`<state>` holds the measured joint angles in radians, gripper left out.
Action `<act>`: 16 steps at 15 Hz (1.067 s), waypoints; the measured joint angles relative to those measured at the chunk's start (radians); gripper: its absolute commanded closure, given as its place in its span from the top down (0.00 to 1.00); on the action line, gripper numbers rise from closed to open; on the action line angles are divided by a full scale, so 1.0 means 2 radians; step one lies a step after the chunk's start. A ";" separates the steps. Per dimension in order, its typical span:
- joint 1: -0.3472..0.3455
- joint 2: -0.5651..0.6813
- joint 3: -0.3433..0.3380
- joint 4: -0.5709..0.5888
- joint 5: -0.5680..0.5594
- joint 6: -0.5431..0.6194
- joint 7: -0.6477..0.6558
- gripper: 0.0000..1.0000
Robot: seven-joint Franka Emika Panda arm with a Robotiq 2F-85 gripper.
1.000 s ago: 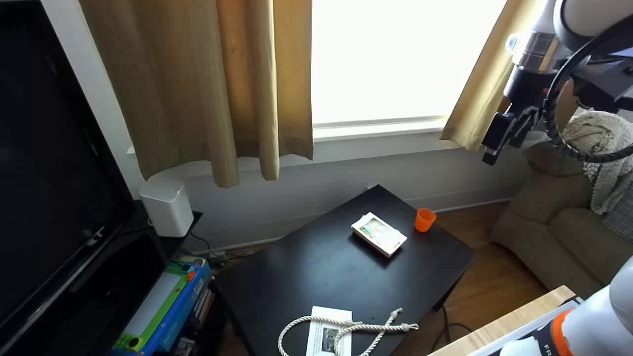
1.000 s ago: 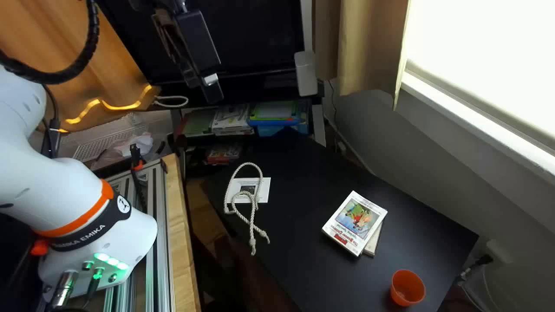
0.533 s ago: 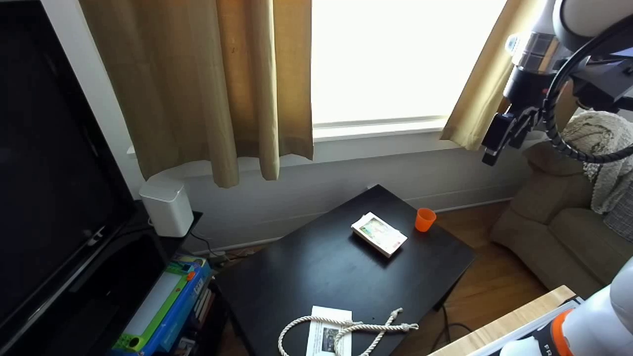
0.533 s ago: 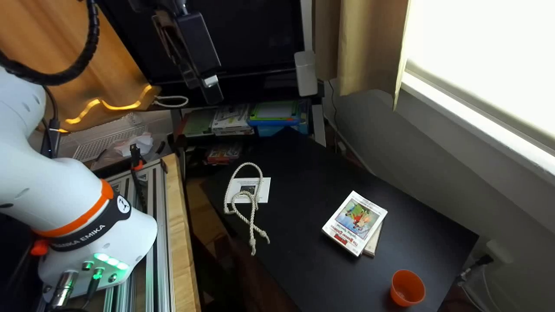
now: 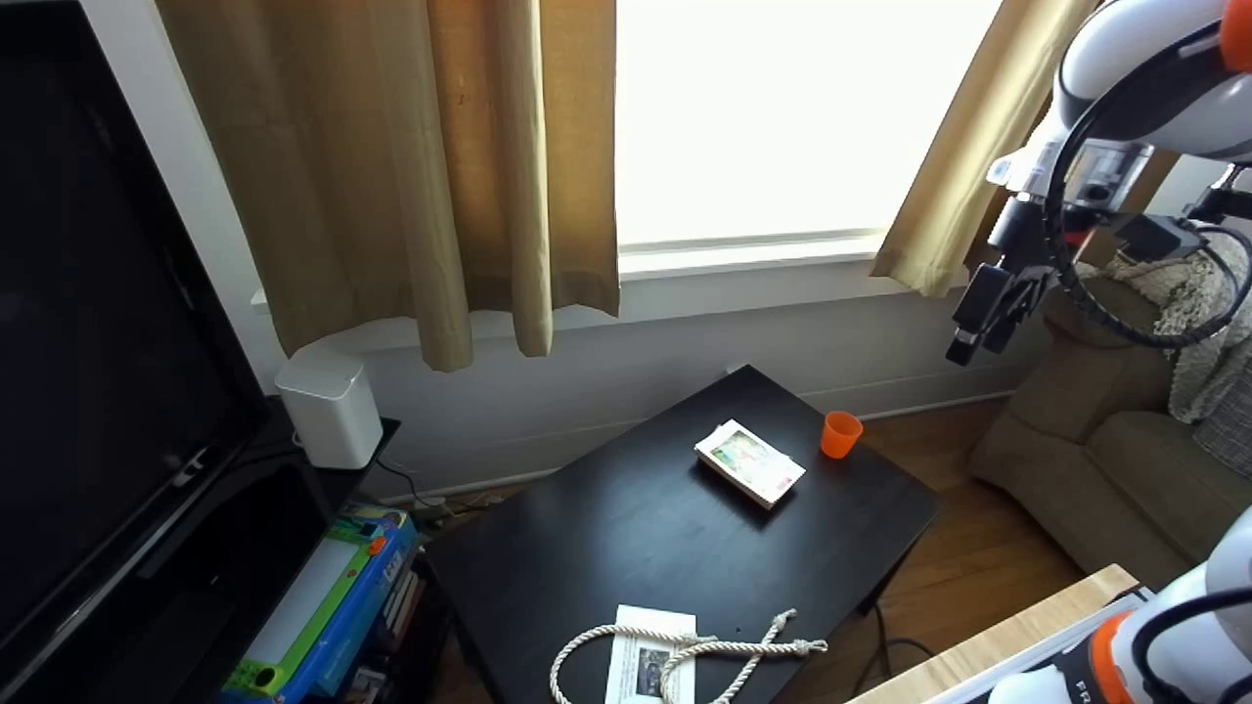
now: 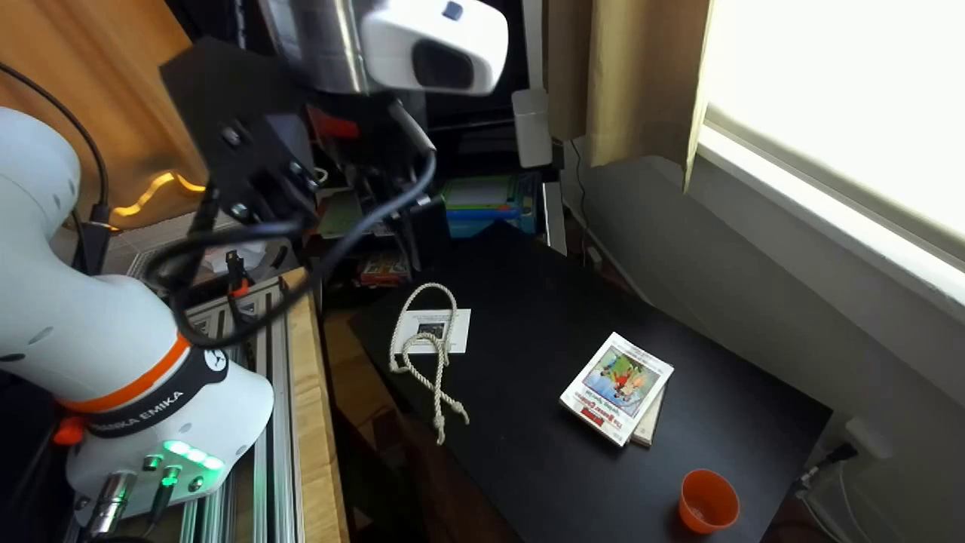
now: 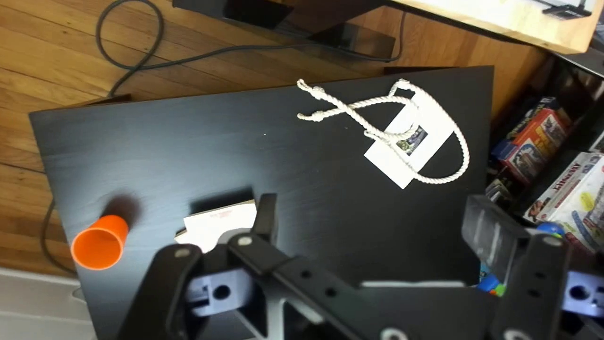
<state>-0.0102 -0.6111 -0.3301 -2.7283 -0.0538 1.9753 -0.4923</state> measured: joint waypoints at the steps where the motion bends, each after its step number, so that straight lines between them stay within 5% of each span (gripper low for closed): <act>1: 0.001 0.027 -0.007 0.006 0.012 0.008 -0.012 1.00; 10: 0.012 0.282 0.016 0.096 0.244 0.072 -0.039 1.00; 16: 0.008 0.337 0.030 0.124 0.271 0.081 -0.039 1.00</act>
<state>0.0054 0.0626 -0.2691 -2.4812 0.4878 2.1378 -0.5697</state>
